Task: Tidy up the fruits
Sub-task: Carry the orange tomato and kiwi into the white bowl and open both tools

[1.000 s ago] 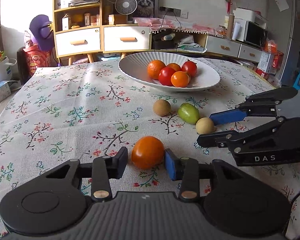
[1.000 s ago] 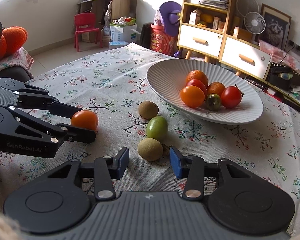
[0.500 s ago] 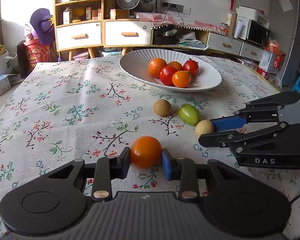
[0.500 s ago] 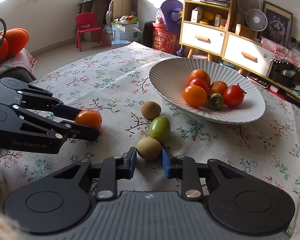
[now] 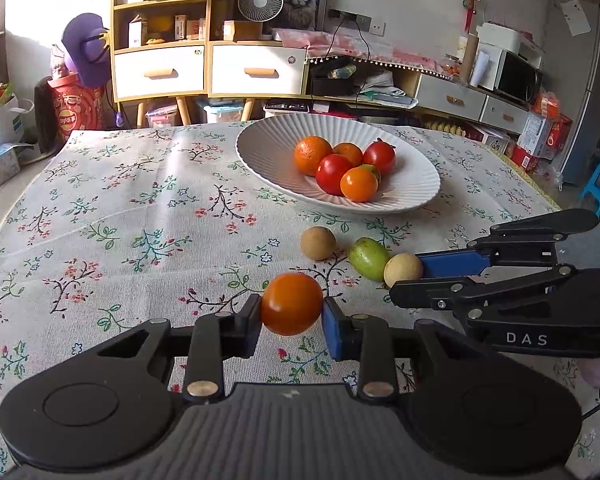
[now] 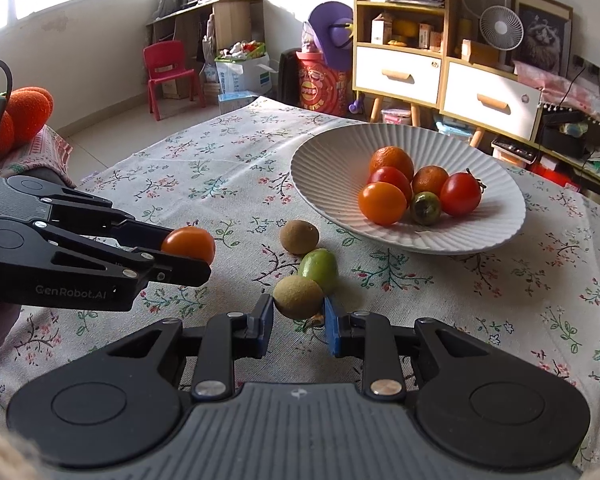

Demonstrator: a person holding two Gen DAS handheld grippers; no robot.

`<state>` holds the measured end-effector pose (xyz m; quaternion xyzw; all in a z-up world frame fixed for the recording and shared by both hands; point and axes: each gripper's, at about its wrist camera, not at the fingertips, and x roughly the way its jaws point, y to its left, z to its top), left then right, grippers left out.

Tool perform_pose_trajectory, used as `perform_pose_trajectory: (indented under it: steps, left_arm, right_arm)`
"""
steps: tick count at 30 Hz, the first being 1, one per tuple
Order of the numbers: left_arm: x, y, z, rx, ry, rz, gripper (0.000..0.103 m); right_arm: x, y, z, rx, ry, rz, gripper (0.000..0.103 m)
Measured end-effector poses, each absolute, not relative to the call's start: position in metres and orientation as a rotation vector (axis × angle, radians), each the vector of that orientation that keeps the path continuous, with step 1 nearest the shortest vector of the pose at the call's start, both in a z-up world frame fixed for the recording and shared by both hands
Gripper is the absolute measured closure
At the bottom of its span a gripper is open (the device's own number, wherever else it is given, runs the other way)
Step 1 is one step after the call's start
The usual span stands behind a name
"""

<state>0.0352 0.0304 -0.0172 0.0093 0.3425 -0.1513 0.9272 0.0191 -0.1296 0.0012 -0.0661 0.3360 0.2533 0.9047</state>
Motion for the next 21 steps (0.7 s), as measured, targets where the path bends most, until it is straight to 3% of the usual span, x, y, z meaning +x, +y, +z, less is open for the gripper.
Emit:
perform_pose_trajectory:
  steps: [21]
  left_arm:
    - [0.073, 0.004, 0.012, 0.009, 0.673, -0.295, 0.073]
  right_arm:
    - [0.044, -0.144, 0.025, -0.067, 0.624, 0.452, 0.078]
